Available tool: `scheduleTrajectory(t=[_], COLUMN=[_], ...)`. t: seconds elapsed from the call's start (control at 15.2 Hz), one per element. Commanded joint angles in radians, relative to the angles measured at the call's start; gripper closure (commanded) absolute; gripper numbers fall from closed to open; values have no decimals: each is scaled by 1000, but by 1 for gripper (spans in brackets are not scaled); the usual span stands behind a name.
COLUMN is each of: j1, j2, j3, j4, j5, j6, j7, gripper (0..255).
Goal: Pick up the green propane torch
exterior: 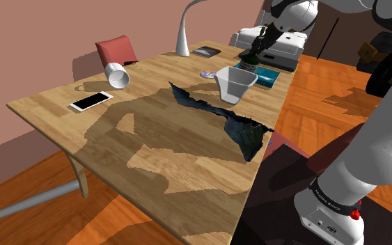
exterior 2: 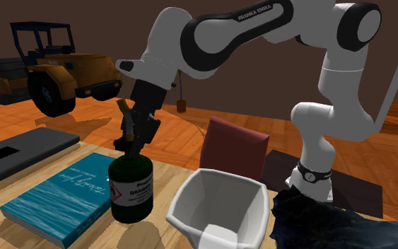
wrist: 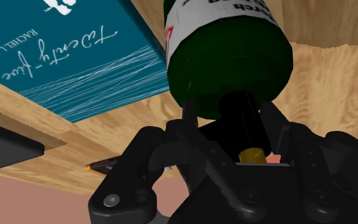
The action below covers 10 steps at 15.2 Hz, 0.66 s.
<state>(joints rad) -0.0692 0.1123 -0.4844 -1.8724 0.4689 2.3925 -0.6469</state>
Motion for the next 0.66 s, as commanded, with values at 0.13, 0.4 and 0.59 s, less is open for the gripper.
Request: scheduleTrajectory(t=[0.13,0.4,0.59], j1=[2,3,3], j2=[-18,-28,-30], j3=[-5,-8,-9], j4=[31,73,85], j5=[-30,-52,-58], j6=[-41,-87,-100], j7=[30,56,62], gripper=[255,255,255])
